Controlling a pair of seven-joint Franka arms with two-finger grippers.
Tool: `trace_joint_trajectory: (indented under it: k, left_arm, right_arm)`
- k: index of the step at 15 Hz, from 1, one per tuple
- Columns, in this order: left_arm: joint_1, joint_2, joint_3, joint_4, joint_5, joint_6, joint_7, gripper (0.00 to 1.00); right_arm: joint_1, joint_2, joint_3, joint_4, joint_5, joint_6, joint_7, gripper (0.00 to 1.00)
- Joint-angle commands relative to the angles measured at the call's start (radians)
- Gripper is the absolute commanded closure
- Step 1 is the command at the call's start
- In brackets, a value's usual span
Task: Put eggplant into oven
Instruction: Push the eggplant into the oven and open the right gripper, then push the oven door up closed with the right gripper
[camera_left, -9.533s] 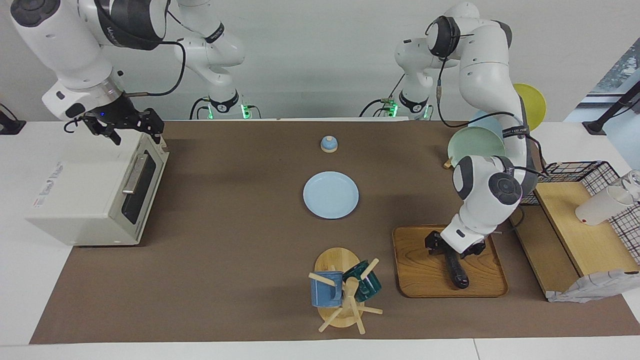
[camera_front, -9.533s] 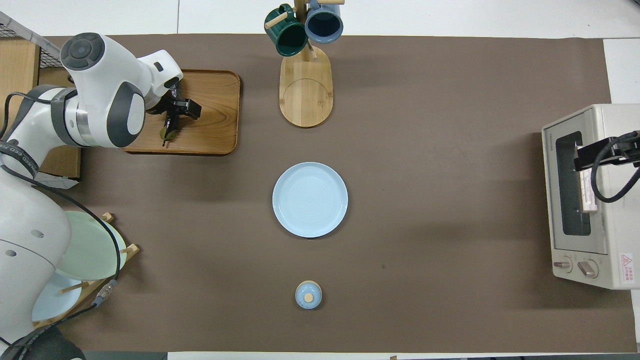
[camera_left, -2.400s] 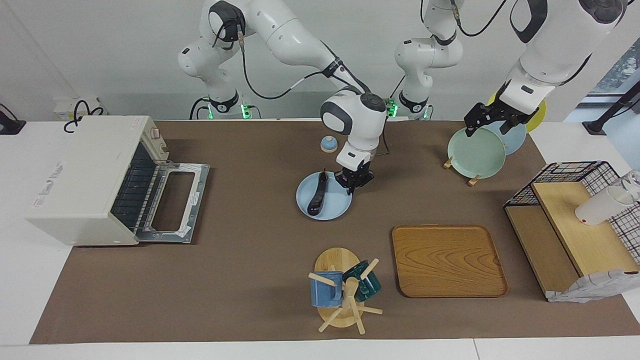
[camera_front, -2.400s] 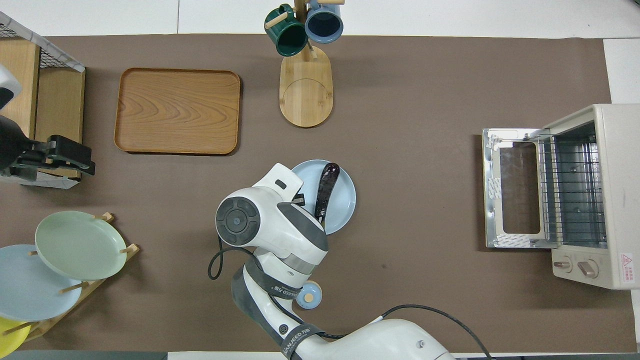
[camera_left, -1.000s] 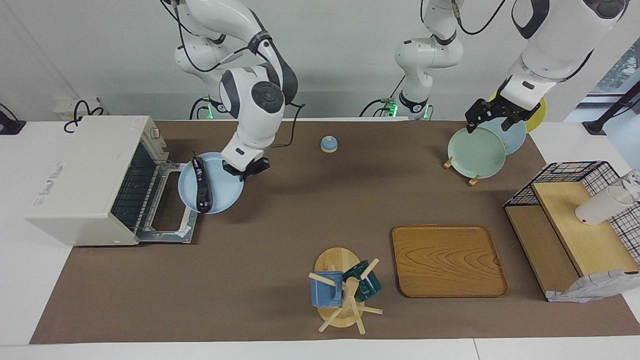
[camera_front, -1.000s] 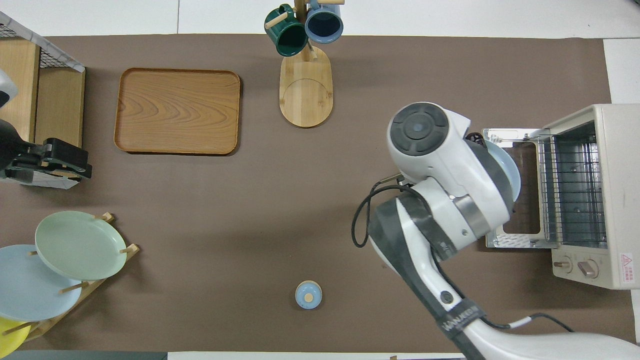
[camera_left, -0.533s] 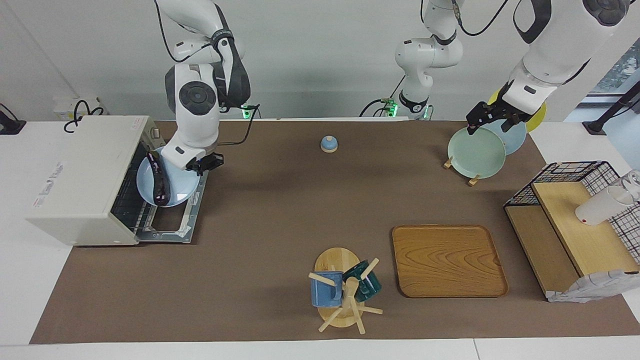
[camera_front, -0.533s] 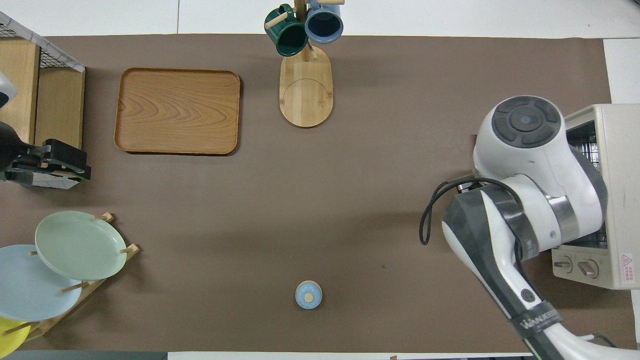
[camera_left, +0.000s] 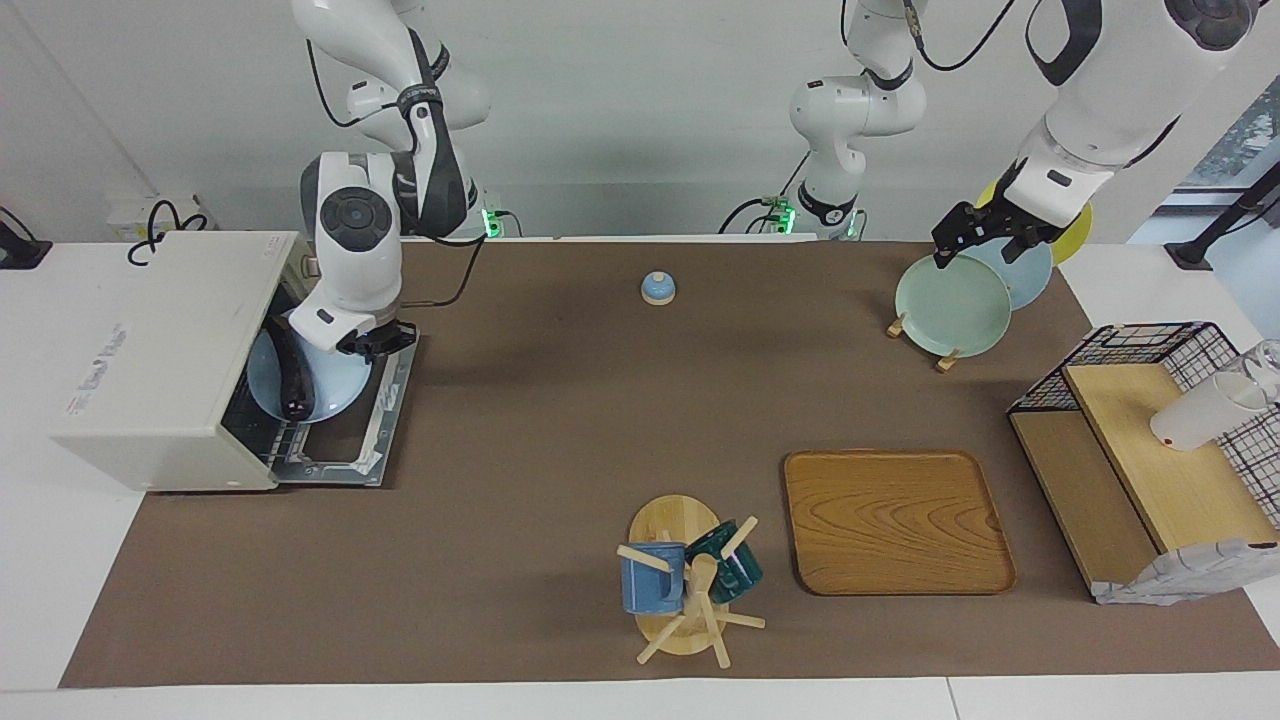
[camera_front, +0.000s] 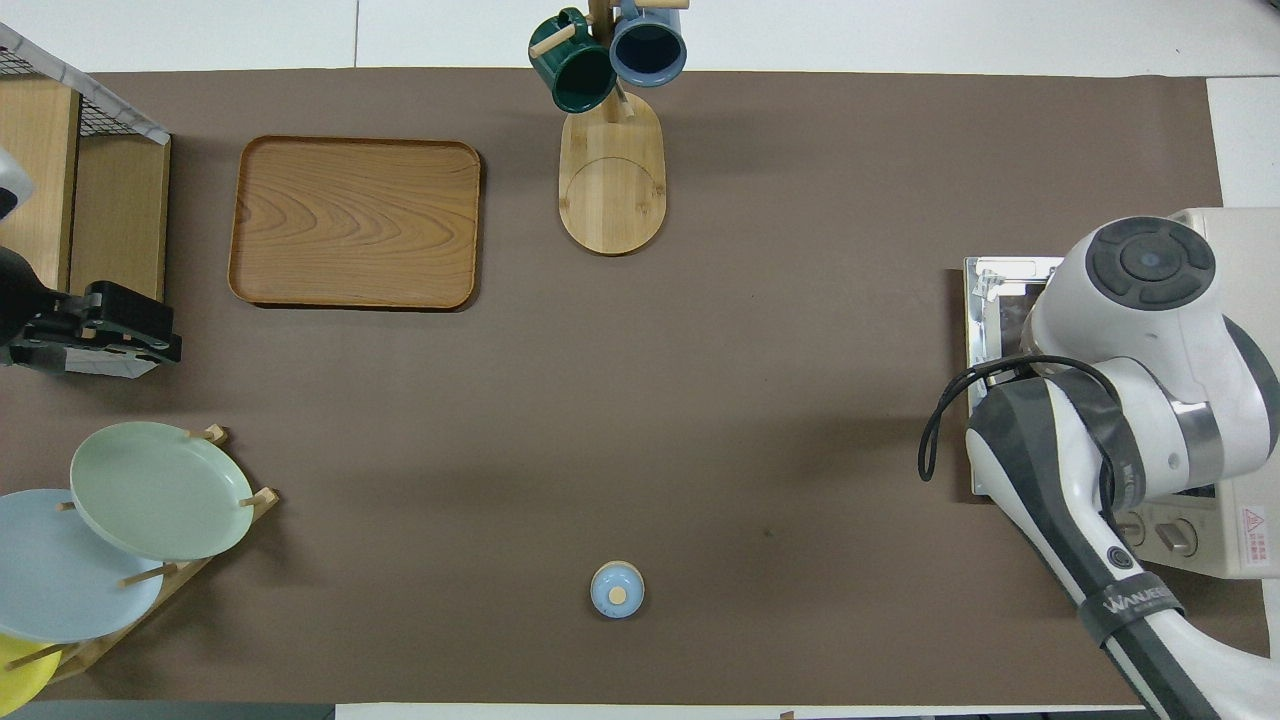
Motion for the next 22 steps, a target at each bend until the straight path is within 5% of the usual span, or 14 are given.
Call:
trace_joint_trajectory:
  k: [1, 11, 13, 14, 15, 20, 22]
  left_arm:
    - [0.006, -0.025, 0.002, -0.022, -0.009, -0.001, -0.006, 0.0]
    - [0.005, -0.025, 0.002, -0.022, -0.007, 0.004, -0.006, 0.0]
    - [0.005, -0.025, 0.002, -0.022, -0.007, 0.004, -0.006, 0.0]
    - [0.005, -0.026, 0.002, -0.022, -0.007, 0.004, -0.006, 0.0]
    - [0.005, -0.026, 0.002, -0.022, -0.007, 0.004, -0.006, 0.0]
    - [0.005, -0.025, 0.002, -0.022, -0.007, 0.004, -0.006, 0.0]
    - [0.005, -0.025, 0.002, -0.022, -0.007, 0.004, -0.006, 0.0]
  right_arm:
    - [-0.042, -0.038, 0.013, -0.035, -0.025, 0.005, -0.018, 1.0]
    - [-0.157, -0.038, 0.015, -0.074, -0.01, 0.117, -0.084, 1.0]
    - [-0.157, -0.037, 0.015, -0.076, -0.007, 0.128, -0.084, 0.6]
    - [-0.156, -0.037, 0.015, -0.076, -0.007, 0.128, -0.085, 0.48]
    - [-0.152, -0.035, 0.015, -0.071, -0.007, 0.127, -0.088, 0.46]
    - [-0.002, -0.021, 0.021, 0.005, 0.056, 0.055, -0.029, 0.47]
    - [0.007, -0.014, 0.022, 0.01, 0.097, 0.073, 0.021, 0.69]
